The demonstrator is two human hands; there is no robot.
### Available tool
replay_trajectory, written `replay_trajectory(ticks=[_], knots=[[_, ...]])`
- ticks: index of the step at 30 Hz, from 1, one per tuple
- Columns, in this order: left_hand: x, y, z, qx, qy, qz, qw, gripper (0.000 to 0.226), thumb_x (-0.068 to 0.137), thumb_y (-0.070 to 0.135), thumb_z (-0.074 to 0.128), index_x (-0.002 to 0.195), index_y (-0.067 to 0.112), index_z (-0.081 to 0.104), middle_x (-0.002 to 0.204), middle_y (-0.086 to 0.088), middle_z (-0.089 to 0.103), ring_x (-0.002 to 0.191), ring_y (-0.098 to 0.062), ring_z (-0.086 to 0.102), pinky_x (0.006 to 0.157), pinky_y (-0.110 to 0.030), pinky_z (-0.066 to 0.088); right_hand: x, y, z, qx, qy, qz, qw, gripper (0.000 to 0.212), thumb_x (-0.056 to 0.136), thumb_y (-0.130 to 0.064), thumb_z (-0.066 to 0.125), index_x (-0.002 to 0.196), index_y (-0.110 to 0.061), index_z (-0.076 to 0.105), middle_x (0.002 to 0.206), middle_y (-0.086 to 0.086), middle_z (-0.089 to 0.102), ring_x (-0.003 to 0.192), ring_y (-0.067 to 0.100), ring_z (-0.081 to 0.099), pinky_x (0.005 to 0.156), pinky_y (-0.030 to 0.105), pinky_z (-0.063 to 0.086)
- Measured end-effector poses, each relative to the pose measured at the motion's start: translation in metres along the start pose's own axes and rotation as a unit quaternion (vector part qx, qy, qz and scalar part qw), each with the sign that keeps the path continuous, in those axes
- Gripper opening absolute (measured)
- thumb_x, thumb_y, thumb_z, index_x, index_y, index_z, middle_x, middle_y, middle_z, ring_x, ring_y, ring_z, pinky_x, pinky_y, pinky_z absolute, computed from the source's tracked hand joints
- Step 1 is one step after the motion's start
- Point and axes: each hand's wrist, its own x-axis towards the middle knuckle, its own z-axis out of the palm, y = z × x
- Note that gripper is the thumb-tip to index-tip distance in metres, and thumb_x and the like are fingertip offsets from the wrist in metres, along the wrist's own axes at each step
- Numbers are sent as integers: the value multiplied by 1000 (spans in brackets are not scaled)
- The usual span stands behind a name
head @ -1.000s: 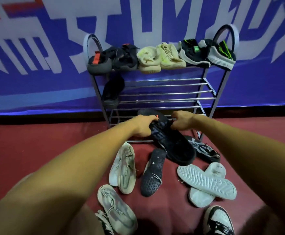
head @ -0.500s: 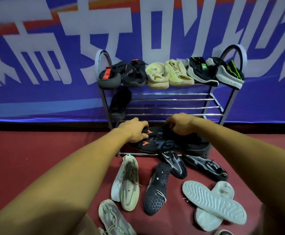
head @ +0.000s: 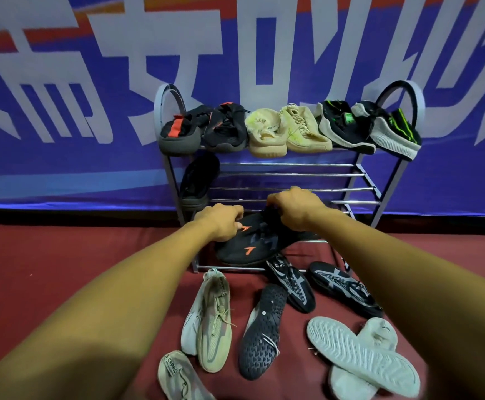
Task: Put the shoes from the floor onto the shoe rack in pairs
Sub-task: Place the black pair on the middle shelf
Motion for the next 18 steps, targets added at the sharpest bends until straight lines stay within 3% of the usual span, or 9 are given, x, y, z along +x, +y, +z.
replay_trajectory(ticks=[4,7,10,14,16,18], knots=[[2,-5,-1,-47,48,-54,996,13,99,37,47,110,32,52,127,-8,58,111,-35,55,83,-38,45,7,1,0,40,100,36,994,32,93,-16,51,123,-18,61,119,15,57,117,38,47,85,42,45],[5,-17,3,-85,72,-119,987,12,98,36,45,104,34,54,124,-8,59,110,-36,55,80,-35,43,8,3,-3,102,128,84,983,29,91,-23,54,118,-15,62,117,15,56,111,38,54,84,44,52],[13,-33,10,-143,80,-160,973,12,96,37,44,90,32,53,118,-6,63,102,-34,59,78,-33,42,9,4,2,148,77,131,977,30,91,-35,58,105,-10,63,111,16,64,100,38,60,73,37,46],[20,-38,16,-255,96,-177,946,8,94,32,49,89,29,55,111,-6,64,100,-32,59,85,-34,47,11,0,13,243,-49,111,962,43,94,-51,58,71,-14,56,81,7,58,76,25,53,65,30,39],[24,-36,19,-327,117,-185,920,7,91,31,52,85,29,54,105,-10,65,88,-30,60,78,-32,49,12,-8,19,327,-96,89,936,43,94,-52,57,77,-13,63,72,3,59,66,19,52,61,28,42],[27,-35,21,-387,138,-197,890,8,91,30,52,84,27,54,93,-11,61,64,-25,55,62,-27,46,13,-16,21,421,-94,81,899,33,97,-43,57,89,-11,65,69,0,59,60,14,50,59,27,42]])
